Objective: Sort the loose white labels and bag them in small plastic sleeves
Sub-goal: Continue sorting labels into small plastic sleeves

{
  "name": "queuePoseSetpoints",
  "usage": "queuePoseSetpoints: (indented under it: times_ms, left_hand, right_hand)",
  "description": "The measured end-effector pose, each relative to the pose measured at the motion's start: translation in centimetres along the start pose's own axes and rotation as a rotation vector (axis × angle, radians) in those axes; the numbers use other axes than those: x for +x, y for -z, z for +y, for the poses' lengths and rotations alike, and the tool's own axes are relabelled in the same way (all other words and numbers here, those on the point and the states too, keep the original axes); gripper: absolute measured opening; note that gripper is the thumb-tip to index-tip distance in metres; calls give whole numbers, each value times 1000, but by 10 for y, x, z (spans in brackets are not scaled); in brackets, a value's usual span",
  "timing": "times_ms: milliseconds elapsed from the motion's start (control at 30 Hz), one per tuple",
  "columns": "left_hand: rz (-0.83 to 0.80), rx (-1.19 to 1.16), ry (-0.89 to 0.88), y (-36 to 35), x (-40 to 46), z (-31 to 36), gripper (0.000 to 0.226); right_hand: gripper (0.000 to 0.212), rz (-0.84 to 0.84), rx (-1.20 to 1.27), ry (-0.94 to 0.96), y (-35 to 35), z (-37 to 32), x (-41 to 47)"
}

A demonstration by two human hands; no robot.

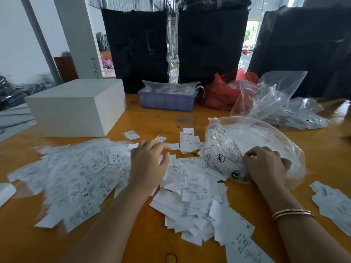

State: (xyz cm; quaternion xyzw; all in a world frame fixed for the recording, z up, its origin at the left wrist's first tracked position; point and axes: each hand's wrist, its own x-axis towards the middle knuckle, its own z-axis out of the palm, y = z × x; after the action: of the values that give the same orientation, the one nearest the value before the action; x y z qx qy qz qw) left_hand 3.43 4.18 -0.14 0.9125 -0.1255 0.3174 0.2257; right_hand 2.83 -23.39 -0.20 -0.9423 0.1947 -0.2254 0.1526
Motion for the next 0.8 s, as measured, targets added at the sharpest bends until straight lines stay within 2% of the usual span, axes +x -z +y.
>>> queuePoseSetpoints:
  times_ms: [133,267,467,567,633,733,800]
  left_hand:
    - [-137,-113,-96,-6,-5,9,12]
    - [-172,-202,-96,-8,-6,10,11]
    - [-198,-228,-73,-9,-5,13,12]
    - [-196,-244,-61,-8,-5,14,13]
    - [-209,-288,-55,-7,-5,16,17]
    - [-307,-477,-40,-2,-5,21,37]
    - [-379,-576,-25,4,-7,26,42]
  right_hand:
    - [13,72,62,-7,-2,0,1]
    - [8,220,213,46,-1,-3,1]
    - [3,380,376,206,3,-9,-7]
    - [4,434,473,370,9,-19,-14]
    - [11,365,609,482,11,-31,-24]
    - [25,136,781,523,10,-54,-45]
    - [31,4,851,549,5,-62,-54]
